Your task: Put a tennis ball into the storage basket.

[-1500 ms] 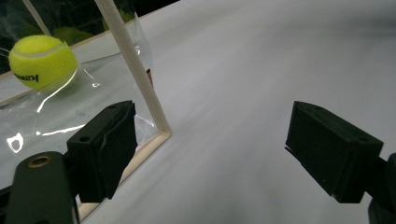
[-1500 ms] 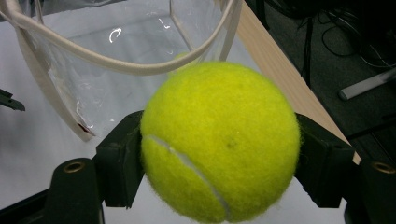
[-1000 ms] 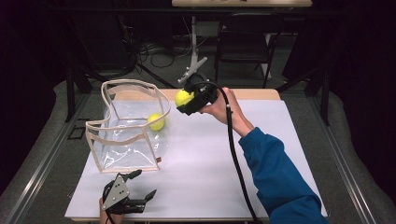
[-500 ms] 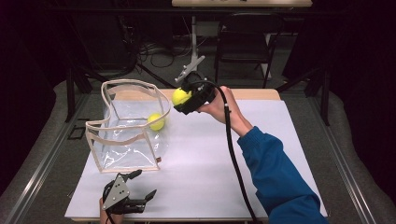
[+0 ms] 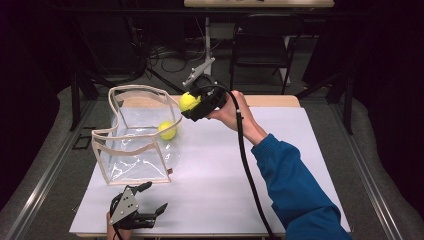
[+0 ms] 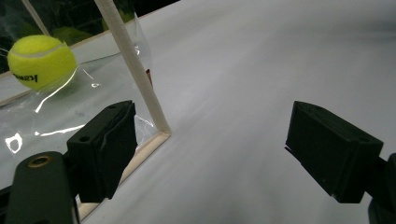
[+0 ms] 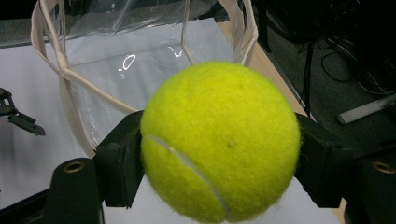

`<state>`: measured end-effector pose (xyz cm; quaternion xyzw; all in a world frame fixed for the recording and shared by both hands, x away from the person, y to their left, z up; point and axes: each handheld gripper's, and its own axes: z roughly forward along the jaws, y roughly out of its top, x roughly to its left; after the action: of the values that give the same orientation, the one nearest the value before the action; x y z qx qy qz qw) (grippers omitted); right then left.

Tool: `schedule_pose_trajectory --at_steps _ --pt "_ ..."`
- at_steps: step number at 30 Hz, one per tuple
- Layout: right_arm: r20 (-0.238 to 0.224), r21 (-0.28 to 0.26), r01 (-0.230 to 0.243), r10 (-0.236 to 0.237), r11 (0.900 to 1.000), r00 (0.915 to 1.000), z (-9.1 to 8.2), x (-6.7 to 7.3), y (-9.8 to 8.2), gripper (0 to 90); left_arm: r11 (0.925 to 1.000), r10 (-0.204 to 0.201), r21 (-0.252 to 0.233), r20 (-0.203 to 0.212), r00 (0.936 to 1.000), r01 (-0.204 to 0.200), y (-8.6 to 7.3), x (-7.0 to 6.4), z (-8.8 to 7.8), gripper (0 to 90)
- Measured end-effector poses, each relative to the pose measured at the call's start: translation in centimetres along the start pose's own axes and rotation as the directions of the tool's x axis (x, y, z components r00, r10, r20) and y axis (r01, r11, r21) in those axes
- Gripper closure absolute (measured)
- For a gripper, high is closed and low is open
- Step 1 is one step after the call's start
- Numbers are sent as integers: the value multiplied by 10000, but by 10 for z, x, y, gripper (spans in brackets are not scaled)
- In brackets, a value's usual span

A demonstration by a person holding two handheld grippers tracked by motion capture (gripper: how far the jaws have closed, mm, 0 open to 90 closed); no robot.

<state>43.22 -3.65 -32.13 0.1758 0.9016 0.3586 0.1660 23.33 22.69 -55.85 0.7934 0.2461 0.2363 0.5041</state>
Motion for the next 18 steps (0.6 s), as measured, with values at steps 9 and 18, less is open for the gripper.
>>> schedule_pose_trajectory --at_steps 9,18 --pt "29 -160 132 -132 9998 9999 1 5 6 264 10000 23 5 1 10000 -23 0 0 0 159" --pt "22 -348 144 -144 9993 9999 2 6 11 264 10000 19 -4 -2 10000 -19 0 0 -1 159"
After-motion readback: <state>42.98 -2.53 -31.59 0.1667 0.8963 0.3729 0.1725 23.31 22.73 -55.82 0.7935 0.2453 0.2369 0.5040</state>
